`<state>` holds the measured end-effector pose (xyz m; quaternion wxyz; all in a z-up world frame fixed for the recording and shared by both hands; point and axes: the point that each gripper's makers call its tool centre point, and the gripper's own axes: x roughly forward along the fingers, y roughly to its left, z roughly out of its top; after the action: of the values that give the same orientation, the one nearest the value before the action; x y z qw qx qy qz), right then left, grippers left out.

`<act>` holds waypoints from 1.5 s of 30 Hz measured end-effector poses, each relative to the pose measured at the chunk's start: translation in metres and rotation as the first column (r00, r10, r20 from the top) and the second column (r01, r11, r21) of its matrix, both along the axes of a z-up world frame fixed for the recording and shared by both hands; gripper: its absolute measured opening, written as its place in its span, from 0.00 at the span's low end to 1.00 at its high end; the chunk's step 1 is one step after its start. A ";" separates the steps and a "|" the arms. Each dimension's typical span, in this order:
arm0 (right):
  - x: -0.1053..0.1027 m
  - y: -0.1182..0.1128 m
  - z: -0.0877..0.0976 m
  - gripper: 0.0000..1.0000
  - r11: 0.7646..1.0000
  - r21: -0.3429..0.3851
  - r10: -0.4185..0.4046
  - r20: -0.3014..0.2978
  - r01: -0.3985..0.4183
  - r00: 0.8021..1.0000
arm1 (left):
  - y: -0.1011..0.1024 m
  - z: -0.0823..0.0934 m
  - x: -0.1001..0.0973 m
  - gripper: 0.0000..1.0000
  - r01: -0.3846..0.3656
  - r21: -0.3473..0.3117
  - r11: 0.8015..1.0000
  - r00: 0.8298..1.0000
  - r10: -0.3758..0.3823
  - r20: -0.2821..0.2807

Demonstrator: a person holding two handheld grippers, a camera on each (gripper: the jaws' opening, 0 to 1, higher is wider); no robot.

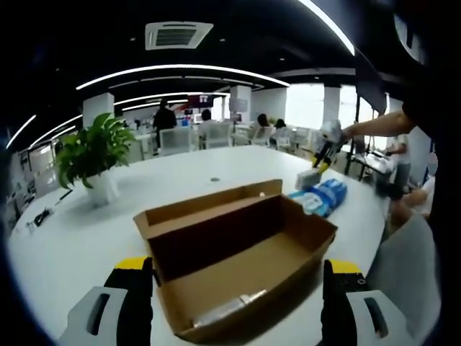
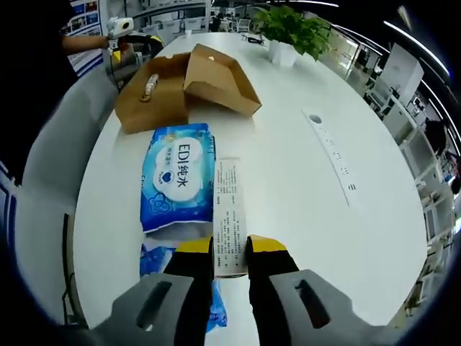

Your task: Operate the shoe box by opening the lid, removing the specified soft item, and placing it in the target area until the item is outside and the box remains undamaged.

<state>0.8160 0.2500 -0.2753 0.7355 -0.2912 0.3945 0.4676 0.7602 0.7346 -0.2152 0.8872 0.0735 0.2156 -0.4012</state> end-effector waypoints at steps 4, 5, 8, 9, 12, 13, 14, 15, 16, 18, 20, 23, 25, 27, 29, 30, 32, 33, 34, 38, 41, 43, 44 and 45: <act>-0.001 -0.009 -0.006 0.15 1.000 -0.012 -0.016 -0.010 0.016 1.000 | -0.008 -0.001 -0.002 1.00 0.004 0.009 1.000 1.000 -0.004 -0.011; -0.001 -0.011 -0.008 0.15 1.000 -0.017 -0.019 -0.013 0.019 1.000 | -0.009 -0.001 -0.002 1.00 0.004 0.012 1.000 1.000 -0.004 -0.012; -0.002 -0.018 -0.013 0.15 0.999 -0.029 -0.019 -0.022 0.019 1.000 | -0.010 -0.001 -0.002 1.00 0.003 0.013 1.000 1.000 -0.003 -0.013; -0.003 -0.020 -0.014 0.15 0.999 -0.034 -0.022 -0.026 0.021 0.999 | -0.010 -0.001 -0.002 1.00 0.003 0.014 1.000 1.000 -0.002 -0.014; -0.005 -0.024 -0.018 0.15 0.999 -0.042 -0.022 -0.033 0.021 0.999 | -0.010 -0.001 -0.001 1.00 0.001 0.015 1.000 1.000 -0.001 -0.013; -0.005 -0.026 -0.019 0.15 0.999 -0.045 -0.022 -0.035 0.021 0.999 | -0.010 -0.001 -0.001 1.00 0.002 0.016 1.000 1.000 -0.002 -0.014; -0.006 -0.027 -0.020 0.15 0.999 -0.050 -0.021 -0.036 0.019 0.999 | -0.010 -0.001 -0.001 1.00 0.003 0.017 1.000 1.000 -0.002 -0.014; -0.006 -0.032 -0.022 0.15 0.998 -0.066 -0.015 -0.037 0.012 0.999 | -0.010 -0.001 -0.001 1.00 0.003 0.019 1.000 1.000 -0.003 -0.016; -0.007 -0.034 -0.023 0.15 0.997 -0.076 -0.011 -0.041 0.008 0.999 | -0.010 -0.002 -0.001 1.00 0.004 0.021 1.000 1.000 -0.003 -0.017; -0.008 -0.036 -0.024 0.15 0.997 -0.083 -0.009 -0.045 0.005 0.999 | -0.011 -0.002 -0.001 1.00 0.006 0.021 1.000 1.000 -0.006 -0.019; -0.008 -0.040 -0.025 0.15 0.996 -0.095 -0.005 -0.043 0.001 0.999 | -0.011 -0.002 -0.002 1.00 0.007 0.023 1.000 1.000 -0.007 -0.020; -0.012 -0.048 -0.028 0.15 0.990 -0.140 0.020 -0.049 -0.027 0.999 | -0.014 -0.001 -0.002 1.00 0.010 0.025 1.000 1.000 -0.009 -0.021; -0.014 -0.054 -0.031 0.15 0.986 -0.165 0.031 -0.055 -0.040 0.998 | -0.014 -0.002 -0.002 1.00 0.012 0.028 1.000 1.000 -0.012 -0.022; -0.015 -0.054 -0.029 0.15 0.987 -0.155 0.027 -0.057 -0.036 0.998 | -0.013 -0.002 -0.002 1.00 0.013 0.029 1.000 1.000 -0.012 -0.020; -0.015 -0.055 -0.030 0.15 0.986 -0.162 0.037 -0.057 -0.045 0.998 | -0.012 -0.003 -0.001 1.00 0.013 0.028 1.000 1.000 -0.012 -0.020; -0.016 -0.056 -0.030 0.15 0.984 -0.169 0.040 -0.059 -0.049 0.997 | -0.013 -0.002 -0.001 1.00 0.013 0.031 0.999 1.000 -0.013 -0.020; -0.015 -0.058 -0.030 0.15 0.984 -0.173 0.041 -0.060 -0.050 0.997 | -0.014 -0.001 -0.001 1.00 0.013 0.031 0.999 1.000 -0.012 -0.019; -0.015 -0.061 -0.031 0.15 0.983 -0.178 0.045 -0.061 -0.055 0.997 | -0.015 -0.001 -0.002 1.00 0.013 0.029 0.999 1.000 -0.012 -0.019; -0.015 -0.061 -0.032 0.15 0.982 -0.181 0.050 -0.062 -0.061 0.997 | -0.014 -0.001 -0.001 1.00 0.013 0.030 0.999 1.000 -0.012 -0.019; -0.015 -0.064 -0.033 0.15 0.979 -0.191 0.059 -0.066 -0.071 0.996 | -0.012 -0.002 -0.001 1.00 0.013 0.030 0.999 1.000 -0.013 -0.020; -0.013 -0.066 -0.034 0.16 0.974 -0.208 0.073 -0.065 -0.085 0.995 | -0.011 -0.003 -0.001 1.00 0.014 0.029 0.999 1.000 -0.013 -0.021; -0.012 -0.068 -0.035 0.16 0.971 -0.220 0.083 -0.064 -0.095 0.994 | -0.012 -0.002 -0.001 1.00 0.015 0.029 0.999 1.000 -0.015 -0.021; -0.011 -0.068 -0.035 0.16 0.970 -0.224 0.085 -0.063 -0.097 0.994 | -0.012 -0.002 -0.002 1.00 0.015 0.029 0.999 1.000 -0.015 -0.021; -0.010 -0.069 -0.033 0.16 0.968 -0.232 0.088 -0.057 -0.099 0.994 | -0.013 -0.002 -0.002 1.00 0.015 0.030 0.999 1.000 -0.014 -0.021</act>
<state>0.8060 0.1811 -0.3088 0.6637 -0.3832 0.4497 0.4587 0.7584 0.7217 -0.2169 0.8807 0.0843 0.2305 -0.4051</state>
